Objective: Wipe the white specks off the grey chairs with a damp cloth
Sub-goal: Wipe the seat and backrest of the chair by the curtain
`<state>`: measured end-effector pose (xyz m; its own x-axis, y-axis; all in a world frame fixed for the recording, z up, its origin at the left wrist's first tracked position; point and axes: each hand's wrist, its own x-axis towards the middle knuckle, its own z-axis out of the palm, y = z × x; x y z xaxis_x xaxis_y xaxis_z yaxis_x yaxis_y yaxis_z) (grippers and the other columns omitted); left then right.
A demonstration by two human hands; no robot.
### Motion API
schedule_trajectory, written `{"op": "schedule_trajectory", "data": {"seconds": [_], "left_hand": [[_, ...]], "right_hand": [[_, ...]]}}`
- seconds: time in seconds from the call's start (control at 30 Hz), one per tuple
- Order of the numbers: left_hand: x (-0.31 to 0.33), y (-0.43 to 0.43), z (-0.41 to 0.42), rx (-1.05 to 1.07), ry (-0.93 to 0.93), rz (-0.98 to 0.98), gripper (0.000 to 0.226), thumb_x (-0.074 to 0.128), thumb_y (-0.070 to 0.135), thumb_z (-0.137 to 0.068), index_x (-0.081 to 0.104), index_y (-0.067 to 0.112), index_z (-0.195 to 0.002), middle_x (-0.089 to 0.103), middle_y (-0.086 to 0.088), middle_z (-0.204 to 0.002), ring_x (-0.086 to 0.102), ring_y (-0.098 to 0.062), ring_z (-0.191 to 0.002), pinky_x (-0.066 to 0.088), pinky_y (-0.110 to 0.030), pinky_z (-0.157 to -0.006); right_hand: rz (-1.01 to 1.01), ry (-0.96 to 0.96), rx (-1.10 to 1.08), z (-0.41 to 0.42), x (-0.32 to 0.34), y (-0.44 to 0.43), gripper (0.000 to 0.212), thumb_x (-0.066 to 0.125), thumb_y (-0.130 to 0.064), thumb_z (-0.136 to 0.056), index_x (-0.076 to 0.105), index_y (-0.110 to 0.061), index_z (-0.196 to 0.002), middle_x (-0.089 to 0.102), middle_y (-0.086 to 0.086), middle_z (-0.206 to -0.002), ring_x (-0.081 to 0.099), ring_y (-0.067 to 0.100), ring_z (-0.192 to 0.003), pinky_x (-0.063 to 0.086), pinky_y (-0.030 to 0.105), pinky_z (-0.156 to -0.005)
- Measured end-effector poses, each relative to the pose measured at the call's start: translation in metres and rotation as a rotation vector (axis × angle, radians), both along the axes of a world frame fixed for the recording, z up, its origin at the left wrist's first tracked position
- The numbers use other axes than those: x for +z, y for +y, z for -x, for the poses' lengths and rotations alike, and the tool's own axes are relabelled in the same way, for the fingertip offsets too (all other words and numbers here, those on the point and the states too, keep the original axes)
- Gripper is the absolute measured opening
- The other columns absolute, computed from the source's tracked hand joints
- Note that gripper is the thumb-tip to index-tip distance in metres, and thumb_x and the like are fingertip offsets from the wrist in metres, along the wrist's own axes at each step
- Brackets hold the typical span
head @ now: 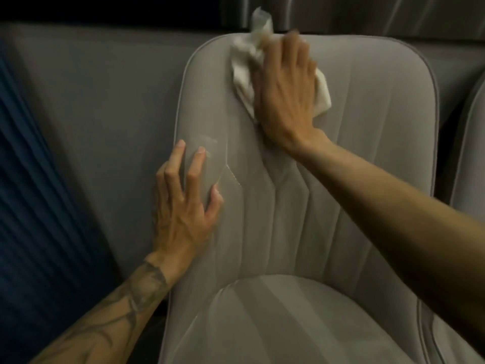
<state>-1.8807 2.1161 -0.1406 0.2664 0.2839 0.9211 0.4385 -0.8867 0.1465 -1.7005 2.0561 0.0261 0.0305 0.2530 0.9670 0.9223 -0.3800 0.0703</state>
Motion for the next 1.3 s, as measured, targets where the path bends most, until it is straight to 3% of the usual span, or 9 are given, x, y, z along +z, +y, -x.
{"op": "schedule_trajectory", "data": {"seconds": [0.1,0.27,0.47,0.67,0.83,1.0,1.07,1.2,1.3], "left_hand": [[0.000,-0.001,-0.001,-0.015,-0.004,-0.001,0.065,0.057,0.029,-0.097,0.036,0.010,-0.155,0.028,-0.019,-0.161,0.045,-0.043,-0.132,0.044,-0.053,-0.110],[0.001,-0.003,0.000,-0.023,-0.005,-0.001,0.065,0.060,0.027,-0.096,0.036,0.006,-0.153,0.031,-0.022,-0.160,0.045,-0.045,-0.133,0.043,-0.053,-0.111],[0.001,-0.003,0.000,-0.025,-0.016,-0.008,0.065,0.061,0.025,-0.096,0.037,0.004,-0.153,0.033,-0.023,-0.159,0.046,-0.043,-0.132,0.041,-0.050,-0.112],[0.001,-0.004,0.002,-0.015,-0.011,-0.001,0.065,0.061,0.026,-0.096,0.038,0.004,-0.153,0.034,-0.024,-0.160,0.046,-0.042,-0.132,0.042,-0.050,-0.112],[0.001,-0.004,0.000,-0.019,-0.023,0.003,0.066,0.062,0.025,-0.094,0.038,0.005,-0.152,0.033,-0.022,-0.160,0.046,-0.042,-0.133,0.042,-0.050,-0.113],[0.001,-0.003,0.001,-0.010,-0.013,-0.004,0.065,0.061,0.027,-0.096,0.038,0.005,-0.153,0.033,-0.023,-0.160,0.044,-0.041,-0.134,0.043,-0.050,-0.111],[0.002,-0.002,0.001,-0.011,-0.015,-0.001,0.065,0.061,0.027,-0.096,0.037,0.006,-0.153,0.033,-0.023,-0.160,0.044,-0.041,-0.134,0.044,-0.051,-0.111],[0.002,-0.003,0.000,-0.009,-0.015,0.005,0.065,0.060,0.026,-0.096,0.037,0.005,-0.153,0.032,-0.023,-0.160,0.044,-0.042,-0.135,0.043,-0.051,-0.112],[0.002,-0.003,0.000,-0.032,-0.022,0.002,0.063,0.057,0.021,-0.095,0.038,0.004,-0.153,0.032,-0.024,-0.161,0.043,-0.042,-0.138,0.039,-0.051,-0.116]], "right_hand": [[-0.122,0.134,0.043,0.020,-0.017,0.009,0.022,0.050,-0.026,-0.096,0.060,-0.010,-0.107,0.056,0.012,-0.104,0.051,0.029,-0.092,0.042,0.041,-0.080],[0.243,-0.110,0.159,0.028,-0.056,-0.012,0.026,0.053,-0.032,-0.099,0.060,-0.008,-0.104,0.057,0.016,-0.103,0.053,0.033,-0.092,0.037,0.043,-0.079],[-0.174,0.149,0.001,0.013,-0.022,0.005,0.024,0.050,-0.029,-0.098,0.060,-0.008,-0.104,0.058,0.014,-0.104,0.053,0.033,-0.094,0.041,0.041,-0.083],[0.208,-0.087,0.178,0.027,-0.059,-0.010,0.024,0.053,-0.031,-0.098,0.058,-0.008,-0.103,0.056,0.015,-0.103,0.051,0.032,-0.092,0.037,0.043,-0.079],[-0.149,0.123,-0.019,0.012,-0.026,0.003,0.019,0.050,-0.026,-0.098,0.058,-0.009,-0.101,0.057,0.014,-0.103,0.053,0.033,-0.094,0.033,0.038,-0.082],[0.230,-0.114,0.177,0.028,-0.062,-0.014,0.023,0.052,-0.030,-0.099,0.059,-0.008,-0.101,0.057,0.015,-0.102,0.051,0.032,-0.090,0.036,0.043,-0.078],[0.230,-0.171,0.125,0.002,-0.039,-0.017,0.028,0.048,-0.036,-0.101,0.057,-0.009,-0.104,0.056,0.016,-0.104,0.047,0.030,-0.092,0.036,0.043,-0.079],[-0.129,0.139,0.056,0.007,-0.045,-0.003,0.017,0.050,-0.025,-0.099,0.055,-0.010,-0.101,0.054,0.013,-0.101,0.045,0.028,-0.092,0.039,0.041,-0.081],[0.014,0.161,0.205,0.042,-0.110,-0.003,0.013,0.053,-0.022,-0.098,0.055,-0.010,-0.103,0.053,0.012,-0.103,0.047,0.029,-0.093,0.040,0.042,-0.082]]}}
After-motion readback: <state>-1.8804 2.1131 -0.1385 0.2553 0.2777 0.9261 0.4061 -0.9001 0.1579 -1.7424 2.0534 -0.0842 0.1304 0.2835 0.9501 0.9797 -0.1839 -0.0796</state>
